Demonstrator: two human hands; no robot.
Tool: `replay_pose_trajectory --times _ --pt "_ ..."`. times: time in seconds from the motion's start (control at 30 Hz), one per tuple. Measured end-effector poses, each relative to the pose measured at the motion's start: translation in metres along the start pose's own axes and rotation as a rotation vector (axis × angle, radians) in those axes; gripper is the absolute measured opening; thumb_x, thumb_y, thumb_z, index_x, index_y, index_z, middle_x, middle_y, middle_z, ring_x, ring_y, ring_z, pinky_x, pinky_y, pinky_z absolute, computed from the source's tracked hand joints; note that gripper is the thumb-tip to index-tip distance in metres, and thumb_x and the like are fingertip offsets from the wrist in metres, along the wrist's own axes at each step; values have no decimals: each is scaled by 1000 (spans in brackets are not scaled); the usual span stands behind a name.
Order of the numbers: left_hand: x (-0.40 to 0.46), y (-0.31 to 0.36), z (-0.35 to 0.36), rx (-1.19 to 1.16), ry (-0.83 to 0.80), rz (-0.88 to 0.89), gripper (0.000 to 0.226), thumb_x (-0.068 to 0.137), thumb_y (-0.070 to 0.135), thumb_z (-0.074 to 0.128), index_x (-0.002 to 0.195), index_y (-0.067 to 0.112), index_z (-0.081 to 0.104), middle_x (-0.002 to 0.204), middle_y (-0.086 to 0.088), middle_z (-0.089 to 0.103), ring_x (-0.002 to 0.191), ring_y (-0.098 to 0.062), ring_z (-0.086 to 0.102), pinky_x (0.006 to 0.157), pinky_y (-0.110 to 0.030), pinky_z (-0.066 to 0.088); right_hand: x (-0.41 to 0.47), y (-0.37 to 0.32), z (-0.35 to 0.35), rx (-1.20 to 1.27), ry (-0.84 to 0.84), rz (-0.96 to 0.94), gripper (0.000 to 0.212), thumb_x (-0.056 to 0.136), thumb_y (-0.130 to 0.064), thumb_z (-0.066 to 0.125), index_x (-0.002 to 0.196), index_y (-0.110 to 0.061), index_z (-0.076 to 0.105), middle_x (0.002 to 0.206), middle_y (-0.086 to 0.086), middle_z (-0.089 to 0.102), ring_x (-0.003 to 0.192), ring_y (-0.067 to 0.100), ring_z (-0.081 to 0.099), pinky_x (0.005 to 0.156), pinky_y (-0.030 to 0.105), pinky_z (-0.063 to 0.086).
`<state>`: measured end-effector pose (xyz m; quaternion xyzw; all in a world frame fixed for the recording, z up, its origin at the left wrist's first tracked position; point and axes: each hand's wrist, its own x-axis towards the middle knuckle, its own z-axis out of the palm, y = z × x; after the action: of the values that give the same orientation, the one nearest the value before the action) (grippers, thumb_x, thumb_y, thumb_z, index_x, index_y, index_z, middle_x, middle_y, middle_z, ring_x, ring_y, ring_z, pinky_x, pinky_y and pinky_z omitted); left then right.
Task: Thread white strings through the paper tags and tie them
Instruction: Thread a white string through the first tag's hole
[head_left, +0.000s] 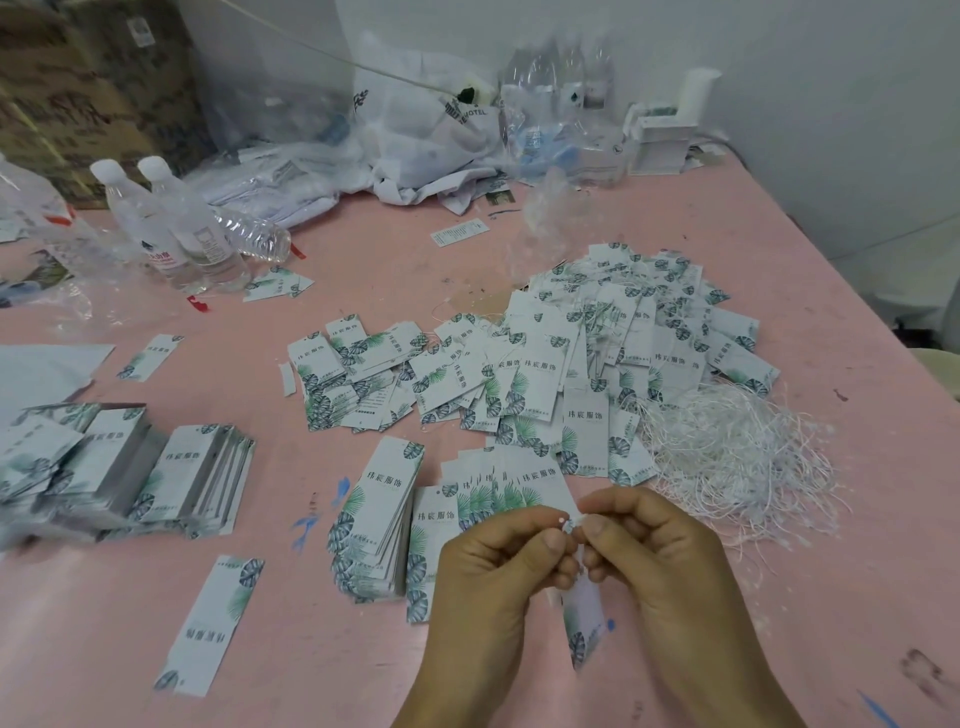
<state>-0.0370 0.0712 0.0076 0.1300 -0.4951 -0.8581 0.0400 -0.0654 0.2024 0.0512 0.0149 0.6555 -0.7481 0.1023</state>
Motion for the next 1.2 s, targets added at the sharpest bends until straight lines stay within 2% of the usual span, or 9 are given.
replay_pose_trajectory --times 0.13,0.23,0.4,0.6,0.83,0.97,1.1,1.2 --pt "0 0 1 52 -29 8 28 64 22 83 87 8 78 75 -21 72 60 -21 64 61 -28 54 -1 -2 -1 25 28 10 26 84 11 62 76 -10 74 60 17 66 52 15 59 53 20 52" --pt "0 0 2 97 -37 27 23 66 24 80 85 10 78 73 -17 72 60 -19 64 61 -27 53 -2 -2 -1 22 34 4 26 83 12 62 76 -10 74 59 14 66 51 14 60 52 19 52" --pt "-1 2 2 199 -30 89 19 71 30 76 84 15 77 72 -8 72 63 -16 62 62 -25 52 -3 0 -1 -61 45 -46 28 81 11 67 77 -16 74 61 15 67 50 13 59 53 18 51" --pt "-2 2 5 216 -10 80 27 71 34 74 83 11 76 70 -9 70 62 -16 62 60 -26 51 -4 1 0 -125 34 -94 34 80 7 69 80 -26 74 64 9 70 51 9 62 54 15 51" --pt "-1 3 7 217 9 59 11 80 20 68 80 12 75 68 -11 69 61 -15 61 59 -24 51 -5 1 1 -127 38 -96 34 81 7 69 80 -26 74 65 11 71 51 10 63 54 15 51" --pt "-2 3 7 227 13 54 14 76 27 71 78 13 75 66 -7 68 59 -14 60 58 -22 50 -6 3 4 -154 41 -106 35 81 8 69 79 -27 74 63 8 71 51 9 64 54 14 51" --pt "-2 2 7 230 32 50 11 76 23 71 78 13 75 64 -5 67 57 -13 59 56 -22 50 -9 5 8 -230 72 -159 39 81 4 70 79 -35 73 65 0 72 55 4 65 54 11 50" --pt "-2 2 6 222 24 51 21 71 33 74 78 14 75 65 -5 68 58 -12 60 56 -22 50 -10 6 9 -250 94 -172 39 81 3 71 79 -36 72 65 -2 72 55 3 66 55 10 49"
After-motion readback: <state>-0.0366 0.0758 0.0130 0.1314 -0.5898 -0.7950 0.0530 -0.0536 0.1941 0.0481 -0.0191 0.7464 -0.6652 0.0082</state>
